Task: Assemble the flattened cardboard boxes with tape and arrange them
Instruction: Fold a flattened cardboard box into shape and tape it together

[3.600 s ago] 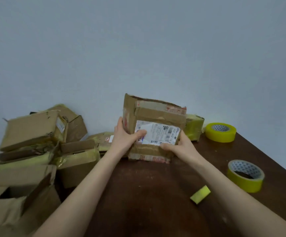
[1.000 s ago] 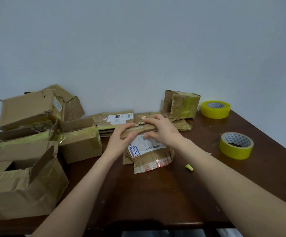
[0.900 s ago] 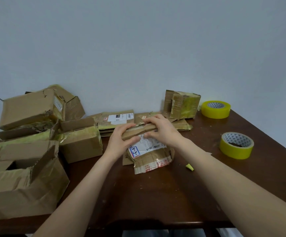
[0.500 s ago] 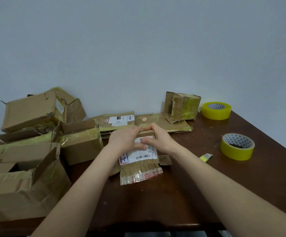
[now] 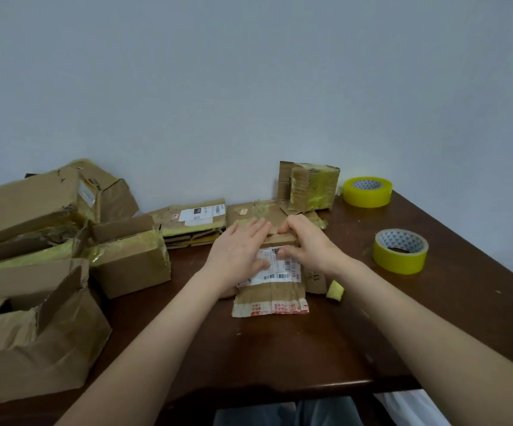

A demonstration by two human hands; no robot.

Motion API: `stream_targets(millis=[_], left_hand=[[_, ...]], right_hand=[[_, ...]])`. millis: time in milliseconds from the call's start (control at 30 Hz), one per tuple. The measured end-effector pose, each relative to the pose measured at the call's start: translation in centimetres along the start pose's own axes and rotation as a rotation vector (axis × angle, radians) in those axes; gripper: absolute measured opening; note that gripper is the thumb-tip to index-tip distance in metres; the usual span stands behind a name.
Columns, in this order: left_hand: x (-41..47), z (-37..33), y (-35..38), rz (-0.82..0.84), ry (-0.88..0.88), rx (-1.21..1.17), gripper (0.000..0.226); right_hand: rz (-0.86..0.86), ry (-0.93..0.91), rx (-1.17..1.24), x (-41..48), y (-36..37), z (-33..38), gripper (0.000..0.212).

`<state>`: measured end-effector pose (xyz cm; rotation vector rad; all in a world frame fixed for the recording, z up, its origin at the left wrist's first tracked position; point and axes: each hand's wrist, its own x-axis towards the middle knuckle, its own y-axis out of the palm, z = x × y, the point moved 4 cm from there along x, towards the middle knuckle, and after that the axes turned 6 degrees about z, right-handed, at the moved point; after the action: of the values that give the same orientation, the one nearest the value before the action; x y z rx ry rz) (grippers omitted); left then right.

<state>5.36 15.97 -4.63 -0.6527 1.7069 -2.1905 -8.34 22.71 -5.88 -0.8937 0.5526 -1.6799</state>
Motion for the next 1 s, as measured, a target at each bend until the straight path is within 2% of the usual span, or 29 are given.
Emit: stream_targets(millis=[100, 233, 300, 367, 400, 467, 533, 600, 700, 800, 900, 1000], left_hand=[[-0.6, -0.3, 0.2, -0.028, -0.037, -0.04, 0.071], [-0.2, -0.6, 0.4, -0.046, -0.065, -0.053, 0.068], [-0.2, -0.6, 0.4, -0.046, -0.075, -0.053, 0.068], [-0.4, -0.7, 0.4, -0.046, -0.081, -0.046, 0.068], [-0.4, -0.8, 0.4, -0.047, -0.084, -0.042, 0.068], [-0.4, -1.0, 0.3, -0.051, -0.09, -0.031, 0.067], [-0.6, -1.2, 0.1, -0.049, -0.092, -0.032, 0.067], [-0.8, -1.2, 0.0, -0.046, -0.096, -0.047, 0.066], [-1.0, -1.0, -0.3, -0.058, -0.098, -0.049, 0.066], [-1.4, -0.9, -0.3, -0.068, -0.084, -0.033, 0.065], [-1.5, -0.8, -0.2, -0.089, -0.062, -0.031, 0.066], [-1.6, -0.1, 0.2, -0.101, -0.075, -0.119, 0.072]], right_hand=[[-0.022, 0.044, -0.042, -0.6, -0.9, -0.5, 0.034], [0.012, 0.084, 0.008, -1.8, -1.0, -0.9, 0.056], [-0.154, 0.2, 0.026, -3.3, -2.8, -2.1, 0.047], [-0.317, 0.392, -0.17, -5.1, -5.3, -3.9, 0.033], [-0.316, 0.51, -0.294, -6.0, -6.2, -4.8, 0.033], [-0.168, 0.731, -0.457, -7.3, -6.9, -6.6, 0.042], [-0.046, 0.843, -0.514, -8.3, -6.6, -8.1, 0.042], [-0.083, 0.816, -0.523, -8.7, -6.7, -8.5, 0.034], [-0.294, 0.633, -0.397, -7.5, -8.6, -5.7, 0.029], [-0.47, 0.398, -0.019, -4.2, -10.2, -1.6, 0.025], [-0.423, 0.178, 0.337, -0.6, -10.5, 2.5, 0.022], [-0.259, 0.123, 0.341, 2.1, -9.1, 5.1, 0.023]])
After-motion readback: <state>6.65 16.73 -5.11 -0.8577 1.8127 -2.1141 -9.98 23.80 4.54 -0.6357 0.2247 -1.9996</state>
